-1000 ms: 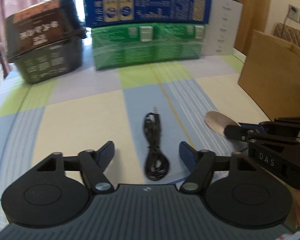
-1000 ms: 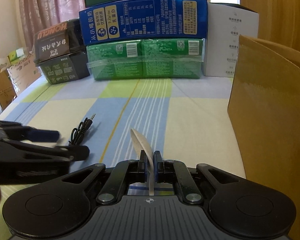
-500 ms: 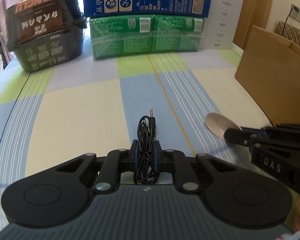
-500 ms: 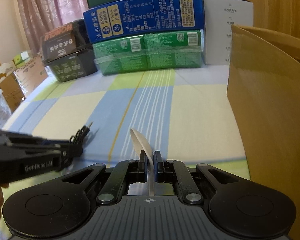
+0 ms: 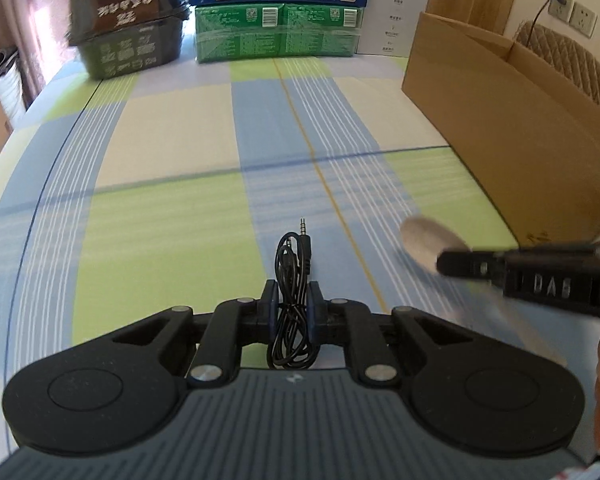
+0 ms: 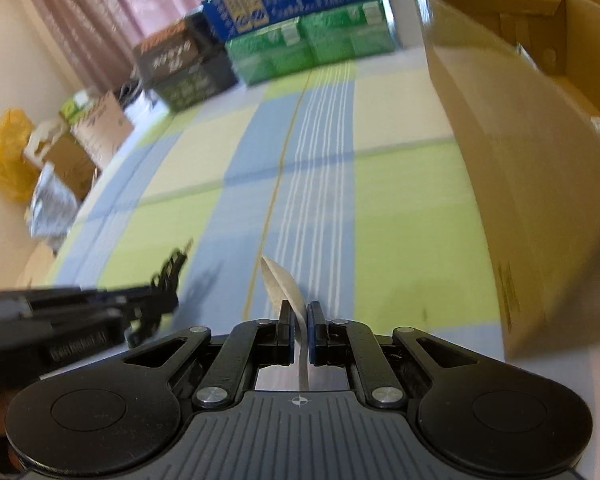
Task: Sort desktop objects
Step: 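Grasp the black earphone cable with the left tool while the right tool lifts the spoon, then carry the cable and spoon toward the cardboard box with both tools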
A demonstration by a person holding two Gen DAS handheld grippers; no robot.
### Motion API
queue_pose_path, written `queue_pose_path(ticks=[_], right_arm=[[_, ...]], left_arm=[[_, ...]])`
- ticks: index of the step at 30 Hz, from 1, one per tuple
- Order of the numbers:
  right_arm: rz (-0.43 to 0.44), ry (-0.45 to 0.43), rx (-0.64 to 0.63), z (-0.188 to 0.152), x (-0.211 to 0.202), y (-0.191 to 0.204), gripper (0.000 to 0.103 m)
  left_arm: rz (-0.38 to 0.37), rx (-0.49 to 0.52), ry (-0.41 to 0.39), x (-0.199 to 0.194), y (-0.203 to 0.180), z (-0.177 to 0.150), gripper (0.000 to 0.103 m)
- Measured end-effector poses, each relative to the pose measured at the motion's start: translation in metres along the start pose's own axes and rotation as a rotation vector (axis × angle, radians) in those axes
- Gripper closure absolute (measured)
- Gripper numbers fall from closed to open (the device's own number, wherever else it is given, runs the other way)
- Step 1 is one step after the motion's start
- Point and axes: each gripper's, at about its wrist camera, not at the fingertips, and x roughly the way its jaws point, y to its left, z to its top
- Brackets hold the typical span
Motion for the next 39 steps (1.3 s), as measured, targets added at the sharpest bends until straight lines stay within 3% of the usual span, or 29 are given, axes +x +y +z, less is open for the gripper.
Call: queue_pose_path(ticks=[3,4,5,7,11,18,20,26,36,39], right_arm=[[-0.058,-0.016,-0.112,-0.009,-0.004,0.008,0.095],[-0.08,-0.028,-0.162,-0.012,-0.005,0.012,0.085],[-0.097,-0.04,-0.205,-0.014,-0.006,0.015,0.065],[-0.114,-0.066,-0.267,-0.017,-0.007,0.021,0.048],[-0.133,-0.079,-0.338,-0.024,0.001,0.027,0.047],[-0.132,-0.1,-0.292,-0.02,0.013,0.023,0.048],[-0.134,-0.098,-0.295,-0.02,0.012,0.023,0.048],[-0.125,-0.104,-0.279,-0.019,0.013,0.023,0.049],[-0.128,-0.104,-0.269,-0.019,0.015,0.022,0.054],[-0.129,-0.106,-0.276,-0.019,0.015,0.023,0.054]], left_arm=[[-0.006,-0.033,-0.006,-0.008,-0.003,-0.014,0.093],[-0.004,-0.035,-0.008,-0.009,-0.005,-0.017,0.093],[0.001,-0.031,-0.01,-0.009,-0.006,-0.019,0.093],[0.014,-0.011,-0.017,-0.009,-0.01,-0.023,0.093],[0.039,0.0,-0.018,-0.005,-0.01,-0.026,0.092],[0.06,0.014,-0.029,0.001,-0.012,-0.028,0.092],[0.062,0.02,-0.035,0.003,-0.013,-0.028,0.082],[0.084,0.028,-0.039,0.006,-0.014,-0.029,0.074],[0.084,0.013,-0.041,0.01,-0.015,-0.027,0.075],[0.082,0.013,-0.033,0.009,-0.016,-0.025,0.09]])
